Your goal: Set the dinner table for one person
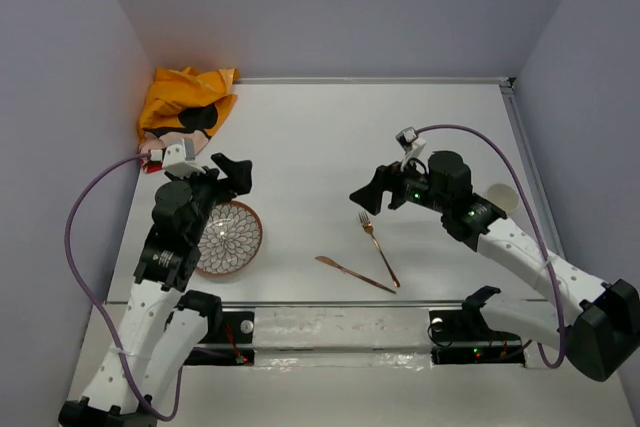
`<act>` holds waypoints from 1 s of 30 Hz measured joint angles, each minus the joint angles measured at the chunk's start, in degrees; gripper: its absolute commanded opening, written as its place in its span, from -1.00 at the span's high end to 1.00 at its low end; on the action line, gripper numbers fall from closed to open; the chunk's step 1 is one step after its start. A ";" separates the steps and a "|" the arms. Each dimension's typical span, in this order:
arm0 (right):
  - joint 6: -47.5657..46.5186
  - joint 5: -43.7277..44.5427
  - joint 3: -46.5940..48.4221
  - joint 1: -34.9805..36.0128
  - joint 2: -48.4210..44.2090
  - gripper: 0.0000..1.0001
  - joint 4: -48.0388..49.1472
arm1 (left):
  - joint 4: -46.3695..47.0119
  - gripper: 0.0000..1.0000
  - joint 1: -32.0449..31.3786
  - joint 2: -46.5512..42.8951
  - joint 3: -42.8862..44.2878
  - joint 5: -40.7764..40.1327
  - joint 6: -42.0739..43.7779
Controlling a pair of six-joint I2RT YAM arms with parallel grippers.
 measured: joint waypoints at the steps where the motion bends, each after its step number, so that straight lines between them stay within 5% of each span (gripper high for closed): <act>1: 0.13 0.02 -0.33 0.09 0.04 -0.99 0.44 | 0.85 -0.98 0.00 0.76 0.17 -0.37 -0.28; 9: 1.53 -0.07 -1.53 0.96 0.00 -0.99 2.89 | 5.66 -0.98 0.44 9.55 2.99 -6.93 -1.70; 22: 2.54 1.57 -3.76 1.11 -2.89 -0.99 4.09 | 14.32 -0.98 20.94 47.10 14.67 1.33 -7.26; 27: 2.71 1.53 -4.15 1.11 -2.89 -0.99 4.11 | 14.05 -0.58 25.79 60.17 22.60 -1.92 -5.97; 30: 2.71 1.51 -4.15 1.11 -2.89 -0.99 4.11 | 12.52 -0.50 25.70 63.84 25.73 -5.42 -3.74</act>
